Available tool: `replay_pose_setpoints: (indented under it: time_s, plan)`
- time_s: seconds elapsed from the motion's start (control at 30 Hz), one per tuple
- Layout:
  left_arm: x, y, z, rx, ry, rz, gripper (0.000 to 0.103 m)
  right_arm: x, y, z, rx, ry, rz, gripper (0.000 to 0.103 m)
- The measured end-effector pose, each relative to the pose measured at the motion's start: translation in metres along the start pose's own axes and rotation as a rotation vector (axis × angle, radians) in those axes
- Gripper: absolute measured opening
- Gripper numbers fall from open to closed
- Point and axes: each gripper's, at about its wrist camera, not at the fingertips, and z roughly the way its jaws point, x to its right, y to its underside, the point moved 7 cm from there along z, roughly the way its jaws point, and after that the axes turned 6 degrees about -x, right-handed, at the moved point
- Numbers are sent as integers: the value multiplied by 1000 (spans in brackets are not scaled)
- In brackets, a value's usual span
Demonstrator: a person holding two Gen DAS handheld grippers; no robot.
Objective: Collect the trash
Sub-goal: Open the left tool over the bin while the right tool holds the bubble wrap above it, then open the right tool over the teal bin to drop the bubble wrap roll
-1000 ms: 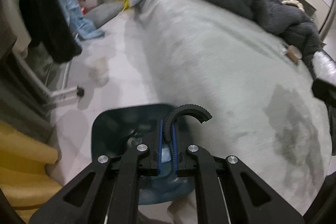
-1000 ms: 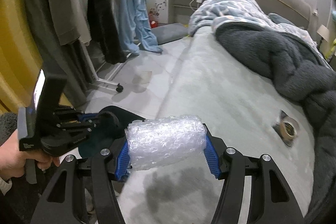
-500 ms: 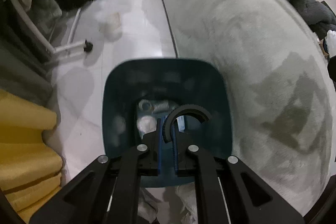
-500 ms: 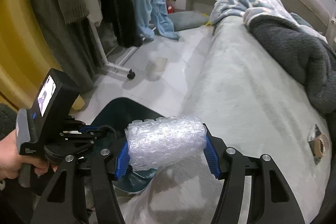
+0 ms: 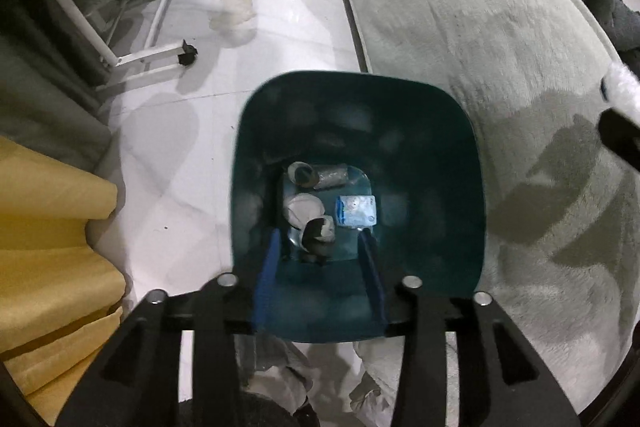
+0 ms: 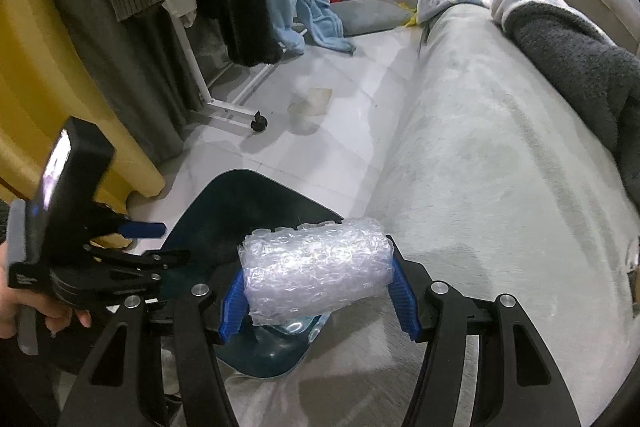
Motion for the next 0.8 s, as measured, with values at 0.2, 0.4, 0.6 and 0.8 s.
replay_pose_setpoints:
  time_s: [0.2,0.4,0.6,0.8]
  plan:
    - [-12,-6,-27,97,19,-21,72,-9,-1,12,-20,-9,4,61]
    - [-15,-17,-63,231,18,-20,84,-18,3,29,-50,-10,0,62]
    - [-14,-26,-95,344,57,-20,86,-30,5,45,-86,-23,-13,62]
    - [-11,-30,-131,444,81,-25,88,-35,3,49,-91,-17,-22,78]
